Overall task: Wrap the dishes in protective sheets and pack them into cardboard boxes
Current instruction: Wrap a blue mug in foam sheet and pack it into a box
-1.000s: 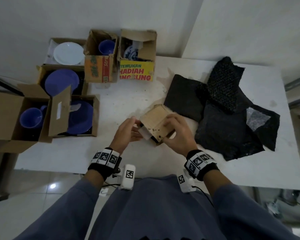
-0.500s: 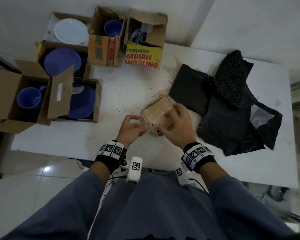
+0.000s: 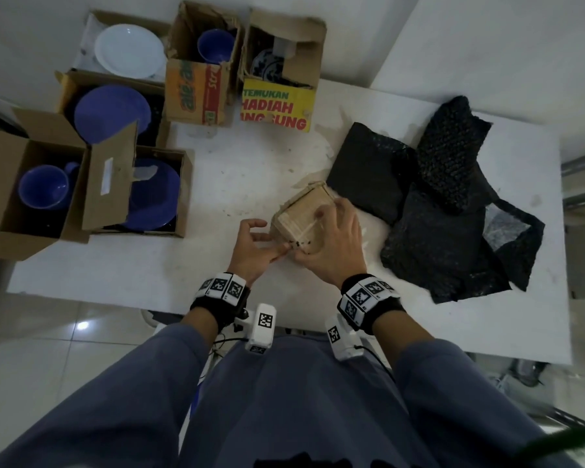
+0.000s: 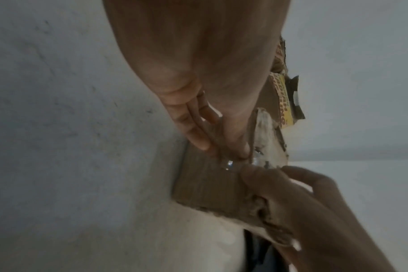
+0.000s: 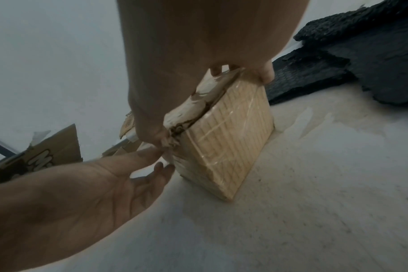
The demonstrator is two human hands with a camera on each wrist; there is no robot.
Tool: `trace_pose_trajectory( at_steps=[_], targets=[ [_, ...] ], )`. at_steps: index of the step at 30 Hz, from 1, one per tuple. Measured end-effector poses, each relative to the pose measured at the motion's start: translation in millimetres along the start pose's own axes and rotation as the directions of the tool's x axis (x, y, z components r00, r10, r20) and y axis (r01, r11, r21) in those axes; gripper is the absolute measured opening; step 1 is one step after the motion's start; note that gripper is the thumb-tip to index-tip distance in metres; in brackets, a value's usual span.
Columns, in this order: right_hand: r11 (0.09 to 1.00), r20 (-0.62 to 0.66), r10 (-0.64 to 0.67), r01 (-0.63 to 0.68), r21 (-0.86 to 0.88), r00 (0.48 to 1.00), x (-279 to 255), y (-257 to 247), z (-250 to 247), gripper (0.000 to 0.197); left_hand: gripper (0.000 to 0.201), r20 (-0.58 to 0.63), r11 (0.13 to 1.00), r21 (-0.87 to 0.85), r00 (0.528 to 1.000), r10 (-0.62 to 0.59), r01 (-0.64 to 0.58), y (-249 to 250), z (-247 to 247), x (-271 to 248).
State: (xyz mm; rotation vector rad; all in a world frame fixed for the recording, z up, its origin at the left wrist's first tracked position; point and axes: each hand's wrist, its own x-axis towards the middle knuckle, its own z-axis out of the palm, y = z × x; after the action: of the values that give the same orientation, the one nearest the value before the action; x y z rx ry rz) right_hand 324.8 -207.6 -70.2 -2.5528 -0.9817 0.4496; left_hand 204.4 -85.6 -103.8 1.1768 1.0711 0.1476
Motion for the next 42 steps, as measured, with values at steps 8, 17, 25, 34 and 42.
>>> trace_pose_trajectory(
  at_steps=[8, 17, 25, 34, 42],
  targets=[
    [0.997, 0.050, -0.016, 0.020, -0.077, 0.999, 8, 0, -1, 0.085, 0.101, 0.301, 0.776, 0.469, 0.903, 0.308, -0.421, 28, -16, 29],
    [0.982, 0.054, -0.026, 0.035, -0.186, 0.998, 17, 1, 0, 0.092, 0.099, 0.363, 0.641, 0.571, 0.858, 0.363, -0.513, 41, 0, 20],
    [0.971, 0.088, 0.004, 0.017, -0.237, 0.996, 22, -2, 2, 0.090, 0.094, 0.348, 0.659, 0.567, 0.869, 0.352, -0.494, 37, 3, 25],
    [0.963, 0.133, -0.040, 0.074, -0.258, 0.990, 31, 1, -11, 0.086, 0.096, 0.412, 0.678, 0.627, 0.902, 0.130, -0.384, 23, -15, 52],
    [0.979, -0.025, -0.052, 0.046, -0.199, 0.998, 105, 11, -68, 0.080, 0.058, 0.206, 0.486, 0.818, 0.945, 0.252, -0.308, 33, -17, 91]
  ],
)
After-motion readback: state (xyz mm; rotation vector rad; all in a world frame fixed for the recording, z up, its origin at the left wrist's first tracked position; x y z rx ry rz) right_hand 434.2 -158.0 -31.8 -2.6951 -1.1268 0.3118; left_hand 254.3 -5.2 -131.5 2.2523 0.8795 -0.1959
